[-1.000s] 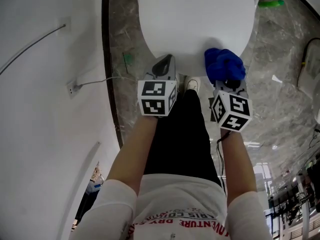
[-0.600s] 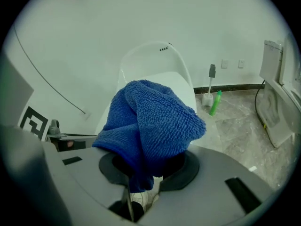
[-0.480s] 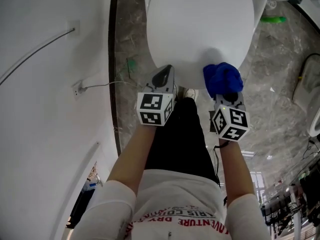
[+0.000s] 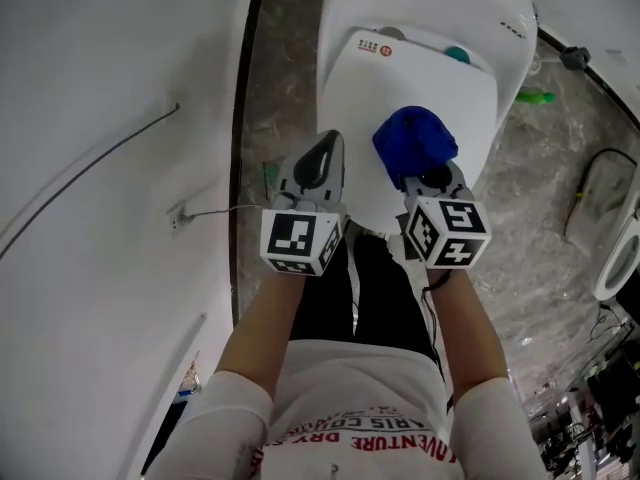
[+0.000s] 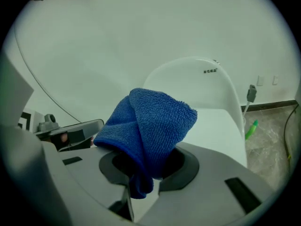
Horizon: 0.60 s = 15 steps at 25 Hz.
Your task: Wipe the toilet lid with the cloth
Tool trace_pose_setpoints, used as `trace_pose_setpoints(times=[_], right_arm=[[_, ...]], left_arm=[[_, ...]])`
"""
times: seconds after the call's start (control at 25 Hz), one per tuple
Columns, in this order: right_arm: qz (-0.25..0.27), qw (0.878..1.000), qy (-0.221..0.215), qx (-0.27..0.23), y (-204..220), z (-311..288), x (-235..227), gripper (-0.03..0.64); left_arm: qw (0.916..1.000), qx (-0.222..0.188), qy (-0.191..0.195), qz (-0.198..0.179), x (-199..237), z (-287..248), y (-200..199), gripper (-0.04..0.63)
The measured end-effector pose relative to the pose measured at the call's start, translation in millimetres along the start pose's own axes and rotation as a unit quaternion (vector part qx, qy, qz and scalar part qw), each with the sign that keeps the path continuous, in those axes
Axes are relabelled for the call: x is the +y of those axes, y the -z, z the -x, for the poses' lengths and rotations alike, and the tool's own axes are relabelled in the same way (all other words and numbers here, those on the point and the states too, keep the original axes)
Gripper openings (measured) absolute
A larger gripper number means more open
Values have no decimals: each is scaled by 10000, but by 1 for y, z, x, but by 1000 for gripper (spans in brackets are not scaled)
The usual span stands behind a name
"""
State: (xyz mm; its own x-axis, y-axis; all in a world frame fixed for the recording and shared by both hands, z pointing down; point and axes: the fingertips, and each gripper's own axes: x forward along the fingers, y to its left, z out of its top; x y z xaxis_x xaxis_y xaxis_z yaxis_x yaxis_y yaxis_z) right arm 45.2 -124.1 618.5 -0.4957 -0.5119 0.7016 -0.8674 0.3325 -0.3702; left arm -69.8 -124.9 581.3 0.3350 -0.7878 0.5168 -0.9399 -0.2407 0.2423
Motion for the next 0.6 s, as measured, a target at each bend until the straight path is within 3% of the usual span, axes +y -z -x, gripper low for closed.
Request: trace_pose_setpoints(times=[0.16, 0.32, 0.6], right_arm=[[-136, 9995, -193, 196, -33, -67, 29, 87], [-267, 9981, -221, 508, -44, -126, 50, 87], [-192, 9945, 145, 1017, -46, -191, 37, 87]], left_arm=[[9996, 258, 104, -72, 43, -30, -10, 6], [9984, 474, 282, 107, 84, -47, -10, 6], [9968, 637, 435, 186, 119, -82, -17, 6]])
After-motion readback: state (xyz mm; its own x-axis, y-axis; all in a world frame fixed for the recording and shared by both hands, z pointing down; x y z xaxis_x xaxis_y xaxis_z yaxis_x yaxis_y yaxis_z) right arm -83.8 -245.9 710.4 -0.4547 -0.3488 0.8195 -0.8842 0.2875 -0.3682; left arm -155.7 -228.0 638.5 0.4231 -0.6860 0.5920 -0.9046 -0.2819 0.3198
